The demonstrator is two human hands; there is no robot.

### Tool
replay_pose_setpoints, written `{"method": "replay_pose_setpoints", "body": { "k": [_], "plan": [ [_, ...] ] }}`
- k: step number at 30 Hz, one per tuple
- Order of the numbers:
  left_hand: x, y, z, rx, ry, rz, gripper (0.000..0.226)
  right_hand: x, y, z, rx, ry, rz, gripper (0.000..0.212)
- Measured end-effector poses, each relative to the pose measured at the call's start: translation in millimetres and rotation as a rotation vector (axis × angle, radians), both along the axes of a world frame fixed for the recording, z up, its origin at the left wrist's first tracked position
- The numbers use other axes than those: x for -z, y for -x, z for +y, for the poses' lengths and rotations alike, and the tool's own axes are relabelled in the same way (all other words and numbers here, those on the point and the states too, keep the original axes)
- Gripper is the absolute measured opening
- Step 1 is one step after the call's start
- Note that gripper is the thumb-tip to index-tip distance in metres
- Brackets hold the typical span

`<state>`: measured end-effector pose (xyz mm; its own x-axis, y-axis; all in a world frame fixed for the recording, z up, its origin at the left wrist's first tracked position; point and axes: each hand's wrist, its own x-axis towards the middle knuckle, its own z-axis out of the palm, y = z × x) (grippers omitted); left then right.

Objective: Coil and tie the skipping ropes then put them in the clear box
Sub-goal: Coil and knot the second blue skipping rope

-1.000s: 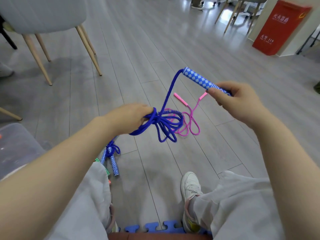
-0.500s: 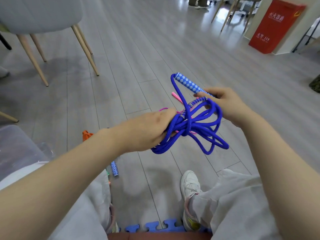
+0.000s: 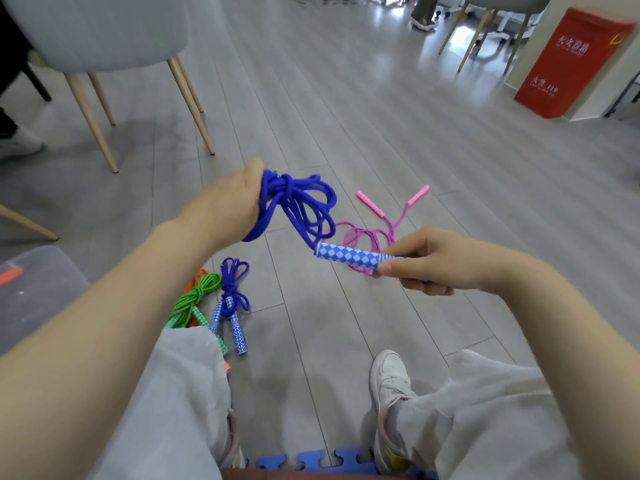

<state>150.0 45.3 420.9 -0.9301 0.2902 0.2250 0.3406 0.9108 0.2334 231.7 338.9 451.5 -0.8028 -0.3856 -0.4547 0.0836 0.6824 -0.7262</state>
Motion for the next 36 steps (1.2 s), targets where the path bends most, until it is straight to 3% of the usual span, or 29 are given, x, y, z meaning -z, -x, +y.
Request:
{"method": "replay_pose_setpoints", "body": {
  "k": [4, 8, 13, 15, 19, 21, 23, 25, 27, 29, 32, 36],
  "plan": [
    [23, -7, 23, 0.094, 0.173, -0.129, 0.014, -9, 3, 9, 0.098, 0.040, 0.233, 0.016],
    [33, -16, 40, 0.229, 0.281, -0.210, 0.010, -7, 11, 18, 0.150, -0.062, 0.446, 0.005],
    [29, -34, 55, 0.514, 0.402, -0.265, 0.009, -3, 20, 31, 0.074, -0.268, 0.863, 0.023],
    [28, -42, 60, 0.564, 0.296, -0.232, 0.008, 5, 28, 44, 0.040, -0.291, 0.965, 0.028],
    [15, -58, 67, 0.548, -0.303, -0.182, 0.011, 14, 31, 44, 0.209, 0.057, 0.646, 0.017],
    [1, -65, 71, 0.497, -0.587, -0.139, 0.009, 19, 26, 24, 0.152, 0.153, 0.450, 0.006],
    [-9, -68, 74, 0.447, -0.786, -0.125, 0.015, 26, 19, -1, 0.130, 0.303, 0.266, 0.010],
    [-14, -66, 74, 0.361, -0.888, -0.134, 0.016, 31, 12, -25, 0.234, 0.476, 0.126, 0.030],
    [-12, -54, 69, 0.230, -0.880, -0.142, 0.009, 34, 11, -43, 0.348, 0.458, 0.074, 0.029],
    [-9, -40, 60, 0.111, -0.746, -0.138, 0.010, 38, 11, -56, 0.392, 0.372, 0.066, 0.022],
    [-3, -29, 52, 0.011, -0.527, -0.190, 0.018, 41, 9, -62, 0.364, 0.208, 0.118, 0.022],
    [3, -22, 51, -0.038, -0.441, -0.352, 0.028, 41, 8, -56, 0.275, 0.008, 0.201, 0.020]
  ]
}}
